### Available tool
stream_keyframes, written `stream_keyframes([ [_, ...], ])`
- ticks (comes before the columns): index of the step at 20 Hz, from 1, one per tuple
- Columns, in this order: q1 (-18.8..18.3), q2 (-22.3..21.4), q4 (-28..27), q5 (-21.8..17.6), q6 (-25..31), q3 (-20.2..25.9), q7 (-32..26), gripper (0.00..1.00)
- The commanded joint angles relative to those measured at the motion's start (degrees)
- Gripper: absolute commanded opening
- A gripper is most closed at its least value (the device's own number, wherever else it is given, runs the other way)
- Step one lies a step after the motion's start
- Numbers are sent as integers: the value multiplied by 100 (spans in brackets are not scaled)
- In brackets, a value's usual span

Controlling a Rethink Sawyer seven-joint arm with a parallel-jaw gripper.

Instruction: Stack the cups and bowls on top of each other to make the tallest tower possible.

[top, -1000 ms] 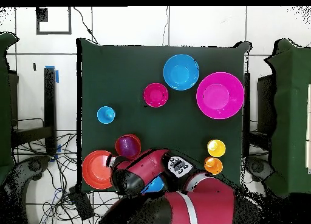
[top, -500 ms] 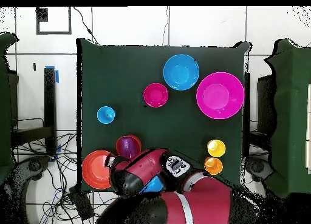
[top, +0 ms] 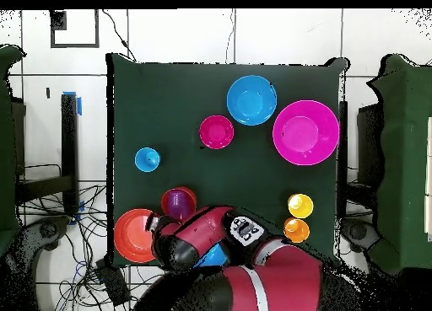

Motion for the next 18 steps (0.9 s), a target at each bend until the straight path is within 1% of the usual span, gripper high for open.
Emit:
stream_keyframes([
  [1,-231,-635,-168,-47,309,188,-198,100],
  [4,-49,-1066,-92,22,279,-151,-75,100],
  [7,175,-1625,48,102,416,-508,4,100],
  [12,819,-2001,-74,136,558,-1251,184,100],
  [14,933,-2174,-41,199,563,-1404,234,100],
  [15,1079,-2125,-97,228,463,-1572,312,100],
  [17,1554,-1772,-359,317,101,-2117,521,100],
  [18,1861,-1422,-560,440,-215,-2486,633,100],
])
